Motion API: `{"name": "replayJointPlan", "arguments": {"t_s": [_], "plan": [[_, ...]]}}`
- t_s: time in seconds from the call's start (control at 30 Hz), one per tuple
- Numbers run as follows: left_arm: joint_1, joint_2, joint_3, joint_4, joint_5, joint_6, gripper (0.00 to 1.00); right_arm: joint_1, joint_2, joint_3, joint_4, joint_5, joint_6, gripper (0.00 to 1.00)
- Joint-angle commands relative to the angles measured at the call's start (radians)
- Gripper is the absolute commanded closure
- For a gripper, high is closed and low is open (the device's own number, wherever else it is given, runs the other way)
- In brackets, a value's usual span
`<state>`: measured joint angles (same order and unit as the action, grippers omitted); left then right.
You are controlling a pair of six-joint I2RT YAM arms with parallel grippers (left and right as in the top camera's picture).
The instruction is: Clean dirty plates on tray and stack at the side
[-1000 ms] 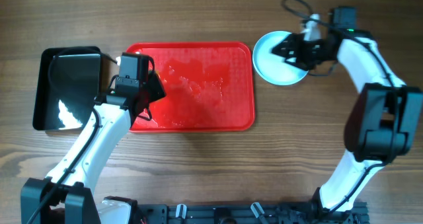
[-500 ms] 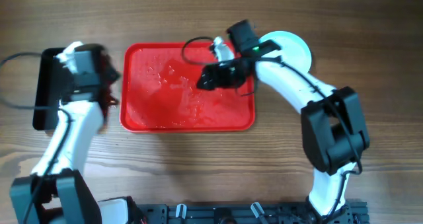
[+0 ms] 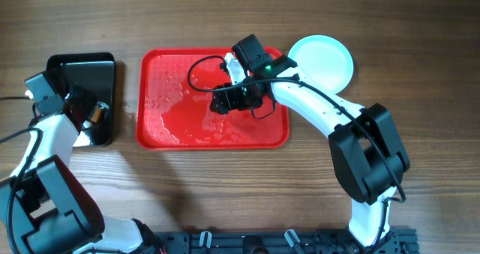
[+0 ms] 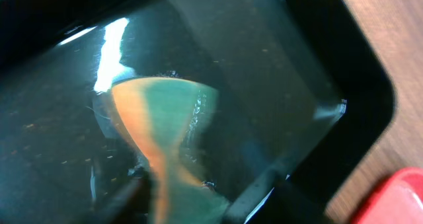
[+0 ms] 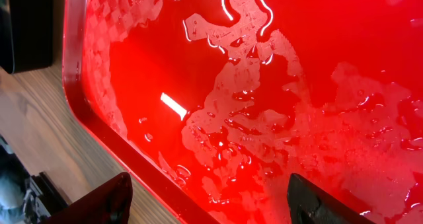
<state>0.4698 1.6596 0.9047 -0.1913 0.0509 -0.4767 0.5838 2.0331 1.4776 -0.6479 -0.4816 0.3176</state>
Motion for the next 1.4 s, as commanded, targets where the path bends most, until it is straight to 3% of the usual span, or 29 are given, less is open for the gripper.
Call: {"name": "replayJointPlan", "arguments": {"t_s": [0.0,0.23,0.4,0.47,0.57,0.83,0.87,0.9,1.37], "plan": [[0.003,-0.023,-0.001,0.009,0.096,-0.003,0.02,0.0,-0.025,-0.001,0.005,0.011,0.034,0.25],[0.003,-0.235,-0.001,-0.049,0.174,-0.047,0.0,0.0,-0.056,0.0,0.002,-0.036,0.055,0.28],[0.003,-0.475,-0.002,-0.151,0.301,-0.094,0.0,0.0,-0.206,-0.001,-0.026,-0.063,0.006,0.29],[0.003,-0.569,-0.002,-0.237,0.377,-0.093,0.0,0.001,-0.302,-0.001,-0.07,-0.041,-0.027,0.29],[0.003,-0.645,-0.002,-0.359,0.378,-0.093,0.0,0.014,-0.435,-0.001,-0.199,0.062,-0.062,0.3],[0.003,-0.658,-0.002,-0.513,0.378,-0.093,0.0,0.108,-0.601,-0.001,-0.507,0.335,-0.077,0.33],[0.003,-0.656,-0.002,-0.514,0.378,-0.093,0.0,0.124,-0.609,-0.001,-0.542,0.345,-0.078,0.27],[0.003,-0.653,-0.002,-0.513,0.378,-0.093,0.0,0.133,-0.611,-0.001,-0.565,0.345,-0.077,0.0],[0.003,-0.649,-0.002,-0.513,0.378,-0.093,0.0,0.143,-0.603,-0.001,-0.609,0.345,-0.071,0.0]]}}
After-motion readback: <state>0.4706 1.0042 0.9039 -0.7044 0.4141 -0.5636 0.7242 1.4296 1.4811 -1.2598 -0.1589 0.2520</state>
